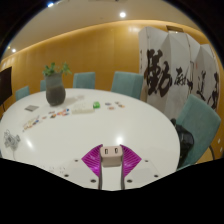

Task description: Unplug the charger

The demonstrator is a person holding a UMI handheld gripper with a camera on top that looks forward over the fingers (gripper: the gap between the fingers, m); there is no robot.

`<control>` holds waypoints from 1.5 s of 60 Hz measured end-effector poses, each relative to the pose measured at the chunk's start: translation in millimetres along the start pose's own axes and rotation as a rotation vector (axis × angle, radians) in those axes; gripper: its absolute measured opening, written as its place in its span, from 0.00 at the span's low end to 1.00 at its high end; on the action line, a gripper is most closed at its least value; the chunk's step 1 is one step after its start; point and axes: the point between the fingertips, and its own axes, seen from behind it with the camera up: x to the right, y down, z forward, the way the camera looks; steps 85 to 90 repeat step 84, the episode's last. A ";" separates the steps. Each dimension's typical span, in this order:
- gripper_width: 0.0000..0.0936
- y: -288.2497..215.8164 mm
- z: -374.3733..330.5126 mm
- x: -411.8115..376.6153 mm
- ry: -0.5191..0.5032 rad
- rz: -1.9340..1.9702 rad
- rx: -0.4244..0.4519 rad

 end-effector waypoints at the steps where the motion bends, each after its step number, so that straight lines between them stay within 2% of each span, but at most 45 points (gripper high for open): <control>1: 0.28 14.3 3.8 5.4 0.000 0.000 -0.031; 7: 0.32 71.3 17.0 16.7 0.006 0.006 -0.163; 11: 0.36 92.5 23.4 19.4 0.018 0.014 -0.188; 14: 0.41 92.4 23.8 22.1 0.025 0.014 -0.177; 18: 0.60 87.1 21.1 26.9 0.037 -0.001 -0.161; 22: 0.86 79.9 14.5 26.3 0.037 -0.006 -0.147; 24: 0.94 74.9 8.5 26.8 0.041 -0.004 -0.140; 44: 0.93 16.0 -118.5 18.4 0.043 -0.031 -0.057; 63: 0.93 4.3 -238.5 24.4 0.098 -0.097 -0.005; 76: 0.93 17.4 -282.6 21.3 0.093 -0.068 -0.016; 90: 0.93 19.0 -293.3 20.1 0.094 -0.058 -0.017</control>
